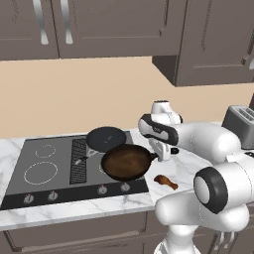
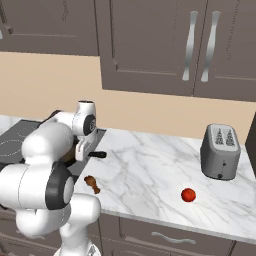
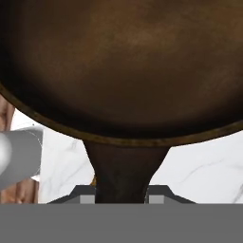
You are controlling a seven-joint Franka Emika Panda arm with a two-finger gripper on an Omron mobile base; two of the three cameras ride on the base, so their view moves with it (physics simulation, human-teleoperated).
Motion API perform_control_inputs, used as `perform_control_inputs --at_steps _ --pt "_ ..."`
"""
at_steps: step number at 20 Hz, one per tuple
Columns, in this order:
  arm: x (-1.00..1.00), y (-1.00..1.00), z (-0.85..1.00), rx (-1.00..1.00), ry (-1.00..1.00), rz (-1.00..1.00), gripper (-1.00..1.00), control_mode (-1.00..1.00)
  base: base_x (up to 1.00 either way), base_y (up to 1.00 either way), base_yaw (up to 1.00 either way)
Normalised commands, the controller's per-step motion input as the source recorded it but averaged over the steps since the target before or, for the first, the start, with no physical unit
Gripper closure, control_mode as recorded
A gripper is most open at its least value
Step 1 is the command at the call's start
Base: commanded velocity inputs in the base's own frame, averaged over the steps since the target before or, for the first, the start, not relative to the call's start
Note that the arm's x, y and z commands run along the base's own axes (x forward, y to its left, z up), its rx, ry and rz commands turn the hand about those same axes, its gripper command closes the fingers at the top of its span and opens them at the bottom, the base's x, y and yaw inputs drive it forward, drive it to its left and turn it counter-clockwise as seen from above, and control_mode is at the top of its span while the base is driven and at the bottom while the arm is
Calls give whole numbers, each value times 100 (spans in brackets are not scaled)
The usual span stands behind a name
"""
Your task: Place both pans onto different burners. Then place the tomato and the chicken drumstick on different pans.
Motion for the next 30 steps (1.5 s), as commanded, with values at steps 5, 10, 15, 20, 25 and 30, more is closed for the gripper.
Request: perform_control_inputs --at_steps 5,10,15,20,25,30 --pt "16 0 -10 -1 0 0 100 -100 0 0 0" --pt "7 2 -18 -2 0 0 100 -100 0 0 0" --pt "9 11 -18 -1 1 -2 100 -100 0 0 0" --pt "18 15 -15 0 0 -4 100 -100 0 0 0" --pt "18 4 -14 -3 0 -9 100 -100 0 0 0" --pt "13 6 -19 -3 0 -8 100 -100 0 0 0"
